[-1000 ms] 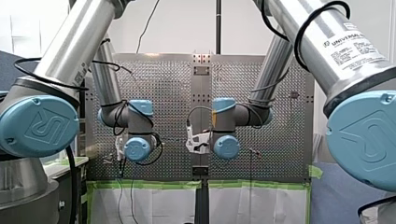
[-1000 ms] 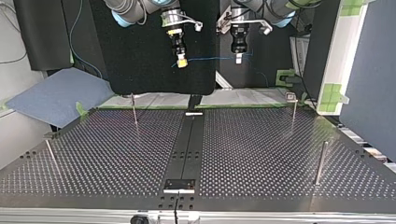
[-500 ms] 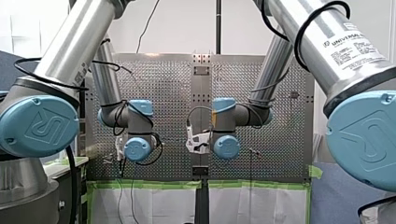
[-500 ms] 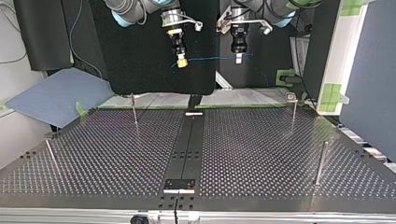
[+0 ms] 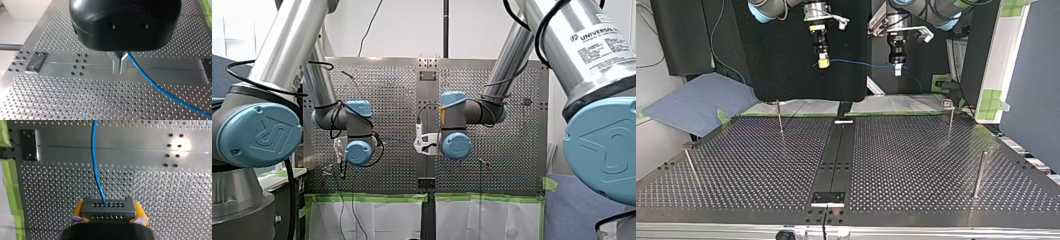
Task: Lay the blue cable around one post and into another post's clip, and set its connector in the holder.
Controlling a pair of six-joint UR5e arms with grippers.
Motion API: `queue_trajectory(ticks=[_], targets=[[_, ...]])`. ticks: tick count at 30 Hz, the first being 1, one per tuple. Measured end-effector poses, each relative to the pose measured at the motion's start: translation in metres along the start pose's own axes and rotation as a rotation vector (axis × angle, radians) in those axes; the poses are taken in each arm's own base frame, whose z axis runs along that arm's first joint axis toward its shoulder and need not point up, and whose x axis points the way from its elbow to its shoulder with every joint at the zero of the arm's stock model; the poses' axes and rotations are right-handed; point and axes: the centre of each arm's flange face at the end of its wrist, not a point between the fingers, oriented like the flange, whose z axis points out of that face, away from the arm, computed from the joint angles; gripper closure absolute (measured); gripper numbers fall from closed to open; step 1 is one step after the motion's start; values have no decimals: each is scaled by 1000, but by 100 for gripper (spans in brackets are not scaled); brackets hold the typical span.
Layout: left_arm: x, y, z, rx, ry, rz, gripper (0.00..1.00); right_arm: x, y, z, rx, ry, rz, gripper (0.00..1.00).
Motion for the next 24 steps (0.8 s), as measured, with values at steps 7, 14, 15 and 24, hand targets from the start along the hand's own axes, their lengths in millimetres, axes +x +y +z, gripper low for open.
queue_trajectory(ticks=[7, 14, 15, 24], targets=[[-3, 2, 11, -19, -3, 3, 95, 28, 5, -2, -4, 4, 65, 100], [-21, -1, 41, -52, -28, -9, 95, 79, 2, 11, 18, 56, 153, 100], [-24, 0, 43, -57, -31, -13, 95, 85, 1, 12, 22, 63, 163, 100], [-50, 17, 59, -101, -45, -54, 95, 133, -5, 24, 44, 103, 236, 100]])
